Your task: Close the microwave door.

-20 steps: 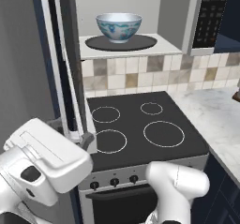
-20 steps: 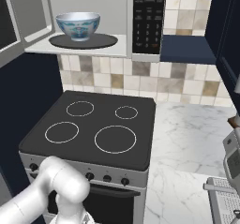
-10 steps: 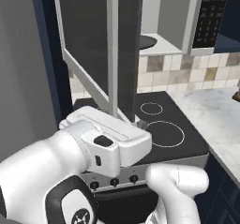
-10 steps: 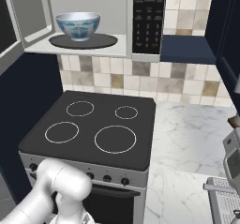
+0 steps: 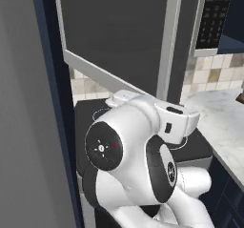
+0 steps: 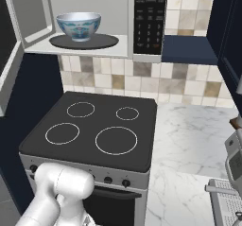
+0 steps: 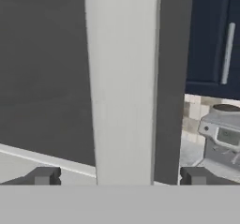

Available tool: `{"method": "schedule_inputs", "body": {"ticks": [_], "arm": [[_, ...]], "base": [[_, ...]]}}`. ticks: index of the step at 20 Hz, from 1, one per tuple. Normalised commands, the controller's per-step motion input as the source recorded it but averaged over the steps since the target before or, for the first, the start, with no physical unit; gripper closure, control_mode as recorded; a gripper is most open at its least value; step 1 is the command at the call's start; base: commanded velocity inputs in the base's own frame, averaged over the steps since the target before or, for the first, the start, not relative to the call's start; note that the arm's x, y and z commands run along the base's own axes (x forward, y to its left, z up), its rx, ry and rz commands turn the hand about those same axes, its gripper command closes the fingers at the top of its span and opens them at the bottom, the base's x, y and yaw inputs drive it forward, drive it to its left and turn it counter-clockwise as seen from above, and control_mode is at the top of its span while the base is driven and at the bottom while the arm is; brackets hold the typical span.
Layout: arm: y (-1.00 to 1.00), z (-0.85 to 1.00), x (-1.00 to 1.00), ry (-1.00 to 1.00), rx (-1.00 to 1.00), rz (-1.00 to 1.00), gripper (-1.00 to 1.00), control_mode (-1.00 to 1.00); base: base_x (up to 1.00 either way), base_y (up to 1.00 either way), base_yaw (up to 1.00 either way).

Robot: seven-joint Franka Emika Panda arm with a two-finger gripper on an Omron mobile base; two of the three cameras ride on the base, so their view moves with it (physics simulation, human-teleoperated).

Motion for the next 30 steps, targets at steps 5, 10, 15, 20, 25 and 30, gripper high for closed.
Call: {"method": "schedule_inputs", "body": {"ticks": [5,10,15,20,25,30], "arm": [[-0.6,0.0,0.85,0.12,0.16,0.23,-1.0,-1.0],[-0.76,-0.05,1.0,0.11,0.17,0.29,-1.0,-1.0],[-0.67,-0.01,1.0,0.11,0.08,0.3,-1.0,-1.0],[-0.36,0.0,0.93,0.01,0.0,0.24,-1.0,-1.0],[-0.05,0.07,0.77,0.02,0.0,0.05,-1.0,-1.0],[0.0,0.05,0.85,0.12,-0.02,-0.03,-1.0,-1.0]], "base": [[0.0,0.0,0.0],[0.0,0.0,0.0],[0.0,0.0,0.0],[0.0,0.0,0.0],[0.0,0.0,0.0],[0.0,0.0,0.0]]}}
